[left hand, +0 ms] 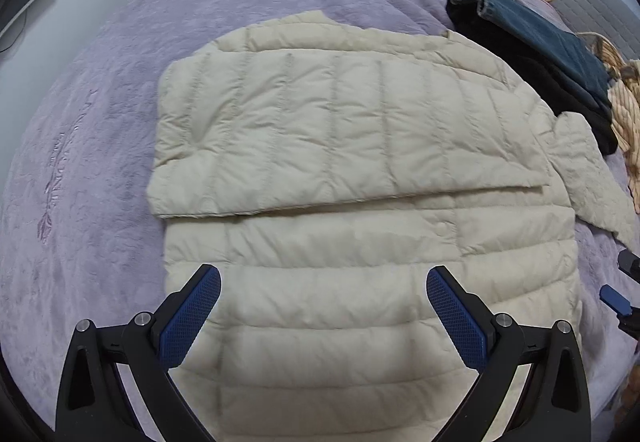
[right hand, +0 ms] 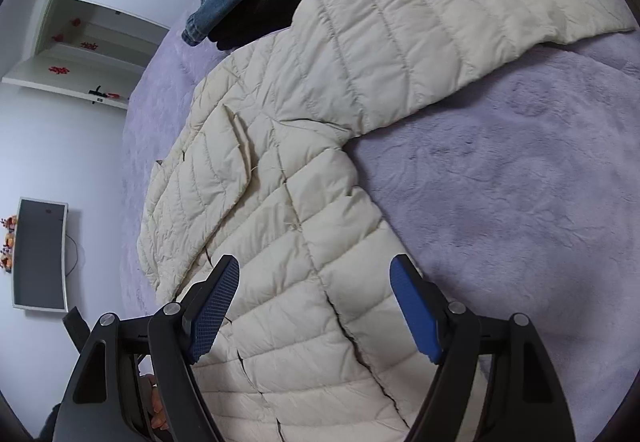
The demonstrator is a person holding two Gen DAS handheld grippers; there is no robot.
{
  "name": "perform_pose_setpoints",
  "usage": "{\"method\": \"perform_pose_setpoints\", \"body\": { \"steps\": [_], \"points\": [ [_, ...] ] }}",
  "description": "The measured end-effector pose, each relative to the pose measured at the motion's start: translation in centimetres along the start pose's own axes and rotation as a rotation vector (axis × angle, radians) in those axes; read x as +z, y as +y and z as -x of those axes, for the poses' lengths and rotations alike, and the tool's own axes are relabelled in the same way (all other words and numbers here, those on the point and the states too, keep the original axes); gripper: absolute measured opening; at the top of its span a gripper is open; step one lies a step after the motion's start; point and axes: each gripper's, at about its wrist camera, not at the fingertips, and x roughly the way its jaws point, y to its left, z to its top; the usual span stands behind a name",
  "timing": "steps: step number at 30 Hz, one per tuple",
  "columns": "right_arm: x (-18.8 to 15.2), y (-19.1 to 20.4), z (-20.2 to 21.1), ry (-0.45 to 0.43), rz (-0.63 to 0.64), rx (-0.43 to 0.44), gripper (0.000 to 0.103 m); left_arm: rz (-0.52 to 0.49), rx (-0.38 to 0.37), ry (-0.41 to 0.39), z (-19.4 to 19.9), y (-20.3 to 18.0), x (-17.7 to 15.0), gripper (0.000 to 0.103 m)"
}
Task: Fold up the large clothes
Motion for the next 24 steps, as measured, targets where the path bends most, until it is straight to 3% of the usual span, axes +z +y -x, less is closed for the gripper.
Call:
{"method": "perform_pose_setpoints", "body": {
  "steps": [9,10,11,21,24],
  "points": [
    [1.3,-5.5,3.7,-0.045,-0.092,0.007,0.090,-0.087,-0.026,0.029,0.1,-7.1,-0.5,0.103],
    [1.5,-6.2,4.1,-0.048,-0.103,0.010,0.093,-0.091,-0.024,0.031,0.1,-7.5,-0.5,0.103],
    [1.6,-6.8,4.5,-0.052,-0.112,0.010,0.102,-0.094,-0.023,0.035,0.0,-7.9,-0.4,0.103],
    [5.0,-13.3,6.8,-0.143,-0.239,-0.016,0.103,-0.168,-0.025,0.058,-0.8,-12.8,-0.3,0.103],
    [6.8,-15.2,6.6,-0.161,-0.293,0.018,0.103,-0.173,-0.026,0.059,-1.1,-13.9,-0.3,0.103]
  ]
}}
